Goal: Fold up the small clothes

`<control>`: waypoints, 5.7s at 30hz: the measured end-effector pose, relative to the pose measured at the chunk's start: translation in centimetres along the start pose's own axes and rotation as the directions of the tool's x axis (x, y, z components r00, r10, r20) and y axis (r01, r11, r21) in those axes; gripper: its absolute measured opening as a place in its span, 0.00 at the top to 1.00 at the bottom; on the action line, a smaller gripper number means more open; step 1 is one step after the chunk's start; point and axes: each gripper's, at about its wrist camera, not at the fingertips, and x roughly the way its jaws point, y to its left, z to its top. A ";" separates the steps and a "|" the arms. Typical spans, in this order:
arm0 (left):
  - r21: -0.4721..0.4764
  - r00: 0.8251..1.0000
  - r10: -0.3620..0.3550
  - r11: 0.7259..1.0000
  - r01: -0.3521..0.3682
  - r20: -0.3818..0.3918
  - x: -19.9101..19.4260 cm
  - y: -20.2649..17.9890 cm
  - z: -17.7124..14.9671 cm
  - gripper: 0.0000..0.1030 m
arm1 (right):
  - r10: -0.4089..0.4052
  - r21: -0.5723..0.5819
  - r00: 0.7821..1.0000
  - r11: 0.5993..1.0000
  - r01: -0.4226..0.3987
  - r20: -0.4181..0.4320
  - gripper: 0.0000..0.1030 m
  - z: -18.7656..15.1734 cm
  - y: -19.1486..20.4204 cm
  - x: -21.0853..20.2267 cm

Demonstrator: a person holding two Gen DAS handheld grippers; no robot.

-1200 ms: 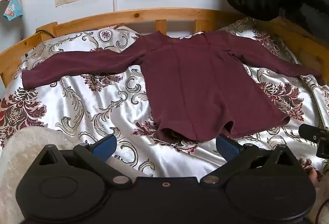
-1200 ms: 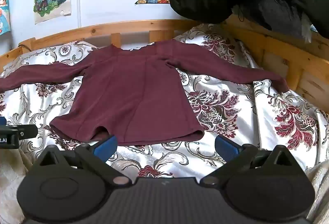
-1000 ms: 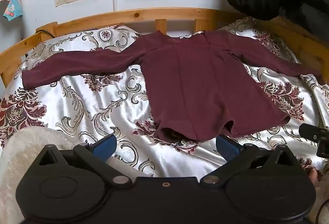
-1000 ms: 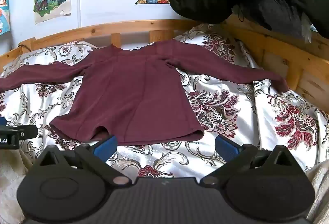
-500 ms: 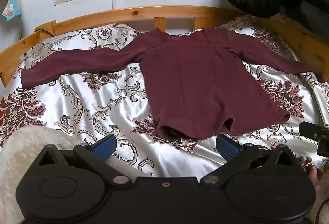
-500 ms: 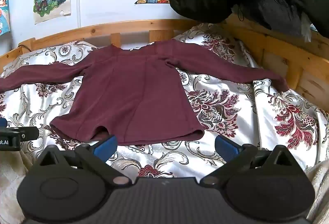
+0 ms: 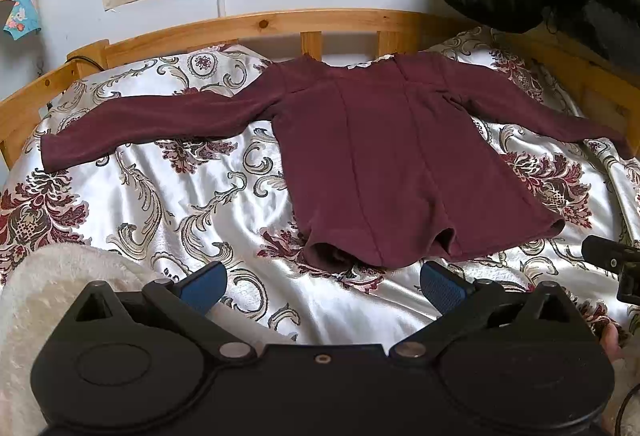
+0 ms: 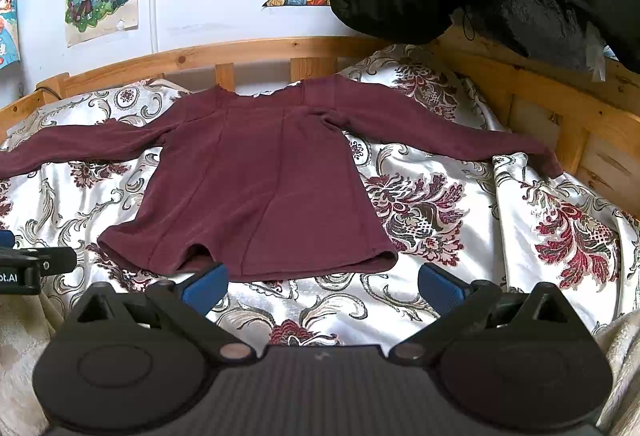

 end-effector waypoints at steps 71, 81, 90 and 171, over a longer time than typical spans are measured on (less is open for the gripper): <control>0.016 0.998 -0.001 1.000 0.003 -0.070 1.3 -0.1 0.1 0.01 | 0.016 0.131 0.992 0.991 0.001 -0.129 0.00 0.5 -1.5 1.8; -0.039 0.990 -0.044 0.998 0.039 -0.133 4.2 0.9 3.2 0.01 | 0.026 0.180 0.978 0.984 0.012 -0.205 0.00 1.5 -2.8 3.3; 0.069 0.986 -0.053 0.996 0.064 -0.161 8.6 -0.7 8.0 0.01 | 0.035 0.194 0.965 0.981 0.017 -0.259 0.00 4.6 -5.4 7.1; -0.181 0.993 0.073 0.979 -0.090 -0.098 17.4 3.4 13.0 0.01 | 0.096 0.157 0.872 0.968 -0.194 0.480 0.84 16.1 -2.3 16.3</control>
